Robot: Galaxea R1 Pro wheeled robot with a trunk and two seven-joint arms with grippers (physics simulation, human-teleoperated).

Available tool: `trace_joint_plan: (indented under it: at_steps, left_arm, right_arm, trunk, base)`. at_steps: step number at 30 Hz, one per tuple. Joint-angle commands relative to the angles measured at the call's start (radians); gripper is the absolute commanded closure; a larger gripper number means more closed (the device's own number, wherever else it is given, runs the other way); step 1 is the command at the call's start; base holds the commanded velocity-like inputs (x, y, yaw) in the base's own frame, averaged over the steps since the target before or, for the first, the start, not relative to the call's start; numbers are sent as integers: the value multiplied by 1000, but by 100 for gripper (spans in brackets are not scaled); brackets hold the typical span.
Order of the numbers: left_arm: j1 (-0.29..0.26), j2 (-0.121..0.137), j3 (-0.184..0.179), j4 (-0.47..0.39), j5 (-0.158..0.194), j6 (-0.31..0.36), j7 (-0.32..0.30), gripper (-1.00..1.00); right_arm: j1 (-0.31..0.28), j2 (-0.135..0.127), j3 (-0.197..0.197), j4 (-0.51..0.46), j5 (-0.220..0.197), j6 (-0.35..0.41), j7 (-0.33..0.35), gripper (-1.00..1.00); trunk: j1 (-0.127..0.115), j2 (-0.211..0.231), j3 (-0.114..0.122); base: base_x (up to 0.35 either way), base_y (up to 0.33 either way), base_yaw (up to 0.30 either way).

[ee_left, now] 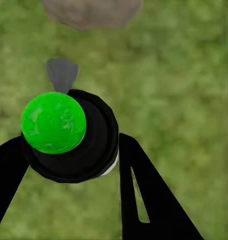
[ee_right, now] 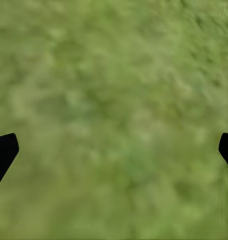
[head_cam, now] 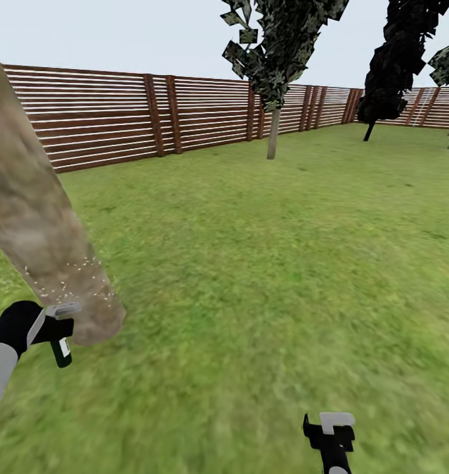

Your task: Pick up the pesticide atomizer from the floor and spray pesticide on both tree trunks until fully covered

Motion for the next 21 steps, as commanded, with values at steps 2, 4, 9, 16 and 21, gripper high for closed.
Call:
trace_joint_plan:
  at_steps: [2, 4, 9, 16, 21]
  left_arm:
    - [0, 0, 0, 1, 0, 1, 0, 100]
    - [0, -1, 0, 1, 0, 1, 0, 100]
    - [0, 0, 1, 0, -1, 1, 0, 100]
    - [-11, 0, -9, -6, -6, 9, -2, 100]
    - [-92, 12, -10, -5, -9, 68, -11, 100]
  right_arm:
    - [0, 0, 0, 0, -1, 0, 0, -100]
    - [1, 0, 0, 0, -1, 0, 0, -100]
    - [0, 0, 0, 0, 0, 0, 0, -100]
    - [0, 0, 0, 0, 1, 0, 0, -100]
    - [0, 0, 0, 0, 1, 0, 0, -100]
  trunk:
    - [0, 0, 0]
    - [0, 0, 0]
    - [0, 0, 0]
    - [0, 0, 0]
    - [0, 0, 0]
  base:
    - [38, -263, 0]
    - [7, -271, 0]
    - [1, -273, 198]
    - [0, -173, 277]
    - [0, -2, 277]
